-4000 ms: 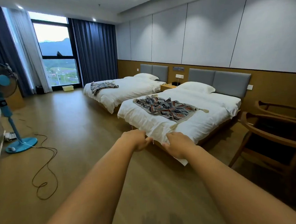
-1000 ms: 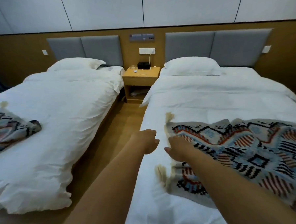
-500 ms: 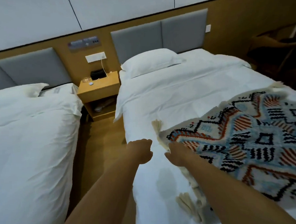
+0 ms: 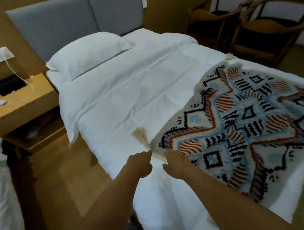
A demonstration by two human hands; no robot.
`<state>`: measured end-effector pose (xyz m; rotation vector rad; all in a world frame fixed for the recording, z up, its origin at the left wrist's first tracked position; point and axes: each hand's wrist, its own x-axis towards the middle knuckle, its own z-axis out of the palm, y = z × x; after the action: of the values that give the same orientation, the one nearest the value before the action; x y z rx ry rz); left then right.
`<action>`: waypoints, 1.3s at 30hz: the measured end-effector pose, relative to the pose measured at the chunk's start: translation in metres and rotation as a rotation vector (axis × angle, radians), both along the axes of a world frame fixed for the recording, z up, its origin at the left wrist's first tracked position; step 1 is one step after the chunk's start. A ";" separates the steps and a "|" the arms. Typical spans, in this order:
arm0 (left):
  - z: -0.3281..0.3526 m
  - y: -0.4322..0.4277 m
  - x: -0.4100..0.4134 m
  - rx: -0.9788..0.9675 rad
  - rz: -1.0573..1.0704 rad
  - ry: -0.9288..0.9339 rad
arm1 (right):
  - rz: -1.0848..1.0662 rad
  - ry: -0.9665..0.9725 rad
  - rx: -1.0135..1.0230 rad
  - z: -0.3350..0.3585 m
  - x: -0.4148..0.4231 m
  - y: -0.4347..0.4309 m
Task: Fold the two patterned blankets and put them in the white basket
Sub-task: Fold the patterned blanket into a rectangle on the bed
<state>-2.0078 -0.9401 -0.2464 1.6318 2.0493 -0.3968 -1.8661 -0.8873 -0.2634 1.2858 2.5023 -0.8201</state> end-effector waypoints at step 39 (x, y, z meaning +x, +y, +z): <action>-0.176 0.107 -0.195 0.521 -0.373 -0.200 | -0.417 -0.085 0.253 -0.156 -0.210 0.042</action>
<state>-2.2030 -0.8330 -0.4227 2.2669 1.7847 0.2004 -2.0757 -0.8455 -0.4193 1.9262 2.3603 -0.5166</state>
